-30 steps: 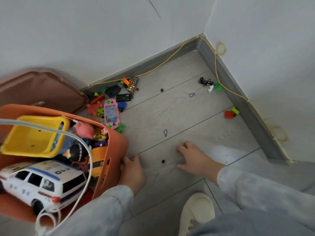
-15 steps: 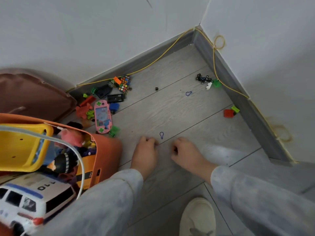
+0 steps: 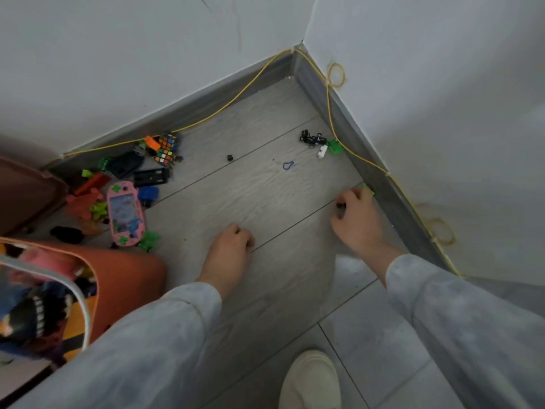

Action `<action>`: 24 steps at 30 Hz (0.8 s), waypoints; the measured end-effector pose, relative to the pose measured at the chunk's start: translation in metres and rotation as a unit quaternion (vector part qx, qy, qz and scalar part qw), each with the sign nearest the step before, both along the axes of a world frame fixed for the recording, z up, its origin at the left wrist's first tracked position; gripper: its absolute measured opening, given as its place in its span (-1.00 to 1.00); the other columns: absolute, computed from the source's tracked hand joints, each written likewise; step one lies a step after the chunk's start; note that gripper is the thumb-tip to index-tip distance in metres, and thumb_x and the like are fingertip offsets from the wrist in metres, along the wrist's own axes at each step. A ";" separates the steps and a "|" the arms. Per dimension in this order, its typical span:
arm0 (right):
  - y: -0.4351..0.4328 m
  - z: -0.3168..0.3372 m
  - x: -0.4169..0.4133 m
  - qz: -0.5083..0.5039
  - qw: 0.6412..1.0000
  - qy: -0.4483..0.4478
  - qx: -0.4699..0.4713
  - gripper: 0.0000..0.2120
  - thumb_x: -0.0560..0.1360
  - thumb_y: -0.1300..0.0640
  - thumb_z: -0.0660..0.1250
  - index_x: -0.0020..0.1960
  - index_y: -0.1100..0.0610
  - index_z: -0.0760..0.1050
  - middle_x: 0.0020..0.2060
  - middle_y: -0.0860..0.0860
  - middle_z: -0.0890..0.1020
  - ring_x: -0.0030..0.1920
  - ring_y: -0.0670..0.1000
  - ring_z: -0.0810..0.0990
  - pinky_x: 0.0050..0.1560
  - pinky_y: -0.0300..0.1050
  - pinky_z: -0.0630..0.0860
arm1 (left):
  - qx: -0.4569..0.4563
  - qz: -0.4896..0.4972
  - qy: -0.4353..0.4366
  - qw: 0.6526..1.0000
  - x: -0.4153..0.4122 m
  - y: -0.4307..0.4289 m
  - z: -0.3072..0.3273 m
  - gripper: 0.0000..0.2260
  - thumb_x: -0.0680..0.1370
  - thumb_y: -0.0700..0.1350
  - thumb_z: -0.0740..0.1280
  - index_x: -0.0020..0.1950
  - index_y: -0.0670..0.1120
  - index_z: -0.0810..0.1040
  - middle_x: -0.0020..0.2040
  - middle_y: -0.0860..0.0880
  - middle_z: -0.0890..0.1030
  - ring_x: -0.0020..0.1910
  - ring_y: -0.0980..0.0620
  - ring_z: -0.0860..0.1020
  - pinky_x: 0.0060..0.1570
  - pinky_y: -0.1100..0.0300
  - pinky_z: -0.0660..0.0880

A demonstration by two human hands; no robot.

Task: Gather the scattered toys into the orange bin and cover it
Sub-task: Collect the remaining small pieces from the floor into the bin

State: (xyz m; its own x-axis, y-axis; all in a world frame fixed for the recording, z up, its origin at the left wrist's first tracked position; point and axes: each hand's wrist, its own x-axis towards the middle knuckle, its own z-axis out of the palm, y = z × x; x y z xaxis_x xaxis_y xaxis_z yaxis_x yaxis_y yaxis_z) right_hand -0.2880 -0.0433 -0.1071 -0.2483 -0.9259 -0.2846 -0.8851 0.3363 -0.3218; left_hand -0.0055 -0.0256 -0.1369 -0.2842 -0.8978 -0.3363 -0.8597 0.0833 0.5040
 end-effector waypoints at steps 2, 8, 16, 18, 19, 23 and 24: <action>-0.001 0.004 -0.005 -0.001 0.999 0.049 0.011 -0.65 0.47 0.08 0.37 0.24 0.10 0.46 0.20 0.15 0.35 0.12 0.27 0.44 0.07 0.03 0.46 | -0.002 -0.009 -0.011 1.000 0.000 0.000 -0.002 -0.90 0.47 -0.27 0.38 -0.06 -0.12 0.62 -0.03 -0.12 0.54 -0.11 -0.16 0.54 -0.10 0.12 0.47; -0.009 0.000 -0.019 -0.011 0.993 0.059 0.102 -0.48 0.54 -0.16 0.29 0.46 -0.10 0.28 0.43 0.18 0.20 0.29 0.43 0.27 0.32 0.22 0.32 | 0.018 -0.038 -0.048 0.998 -0.002 -0.004 0.000 -0.94 0.46 -0.19 0.37 -0.08 -0.11 0.57 -0.05 -0.13 0.51 -0.11 -0.16 0.51 -0.14 0.09 0.45; -0.014 -0.014 -0.013 0.023 0.999 -0.006 0.033 -0.88 0.48 0.17 0.39 0.02 0.10 0.61 0.14 0.14 0.45 0.11 0.27 0.46 0.15 -0.03 0.40 | 0.040 -0.012 -0.026 0.999 0.002 -0.004 0.005 -0.92 0.48 -0.22 0.35 -0.06 -0.11 0.62 -0.09 -0.10 0.51 -0.09 -0.13 0.53 -0.14 0.22 0.29; -0.016 -0.014 -0.010 0.026 0.999 -0.035 0.029 -0.92 0.43 0.27 0.39 -0.12 0.13 0.61 -0.01 0.12 0.47 0.00 0.21 0.52 0.04 -0.09 0.45 | 0.050 0.057 0.013 0.997 0.005 -0.003 0.005 -0.88 0.46 -0.25 0.36 -0.07 -0.09 0.66 -0.12 -0.04 0.50 -0.11 -0.08 0.54 -0.09 0.25 0.35; -0.017 -0.014 -0.008 0.023 0.998 -0.046 0.029 -0.90 0.41 0.31 0.37 -0.16 0.15 0.60 -0.06 0.12 0.47 -0.06 0.19 0.53 -0.01 -0.11 0.45 | 0.053 0.088 0.032 0.994 0.006 -0.003 0.007 -0.86 0.46 -0.26 0.37 -0.06 -0.08 0.68 -0.12 -0.03 0.53 -0.11 -0.05 0.55 -0.06 0.26 0.37; -0.015 -0.008 0.005 0.018 0.996 -0.080 0.024 -0.88 0.40 0.34 0.33 -0.20 0.14 0.55 -0.12 0.13 0.52 -0.07 0.14 0.52 -0.11 -0.13 0.38 | 0.107 0.180 0.090 0.974 0.006 -0.003 0.019 -0.83 0.48 -0.24 0.36 -0.05 -0.02 0.71 -0.13 0.08 0.64 -0.15 0.13 0.56 -0.06 0.36 0.40; -0.015 -0.005 0.007 0.018 0.996 -0.089 0.018 -0.88 0.40 0.32 0.33 -0.19 0.12 0.53 -0.13 0.12 0.52 -0.07 0.13 0.51 -0.12 -0.12 0.37 | 0.122 0.208 0.102 0.965 0.004 -0.004 0.021 -0.82 0.50 -0.23 0.35 -0.06 0.01 0.70 -0.15 0.12 0.63 -0.16 0.17 0.55 -0.09 0.38 0.40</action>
State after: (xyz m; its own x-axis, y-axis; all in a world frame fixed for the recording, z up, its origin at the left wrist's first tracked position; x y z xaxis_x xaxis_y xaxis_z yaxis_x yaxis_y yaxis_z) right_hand -0.2808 -0.0580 -0.1123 -0.1584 -0.9214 -0.3549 -0.8263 0.3205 -0.4632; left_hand -0.0012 -0.0292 -0.1161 0.0022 -0.8496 -0.5274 -0.6742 -0.3907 0.6267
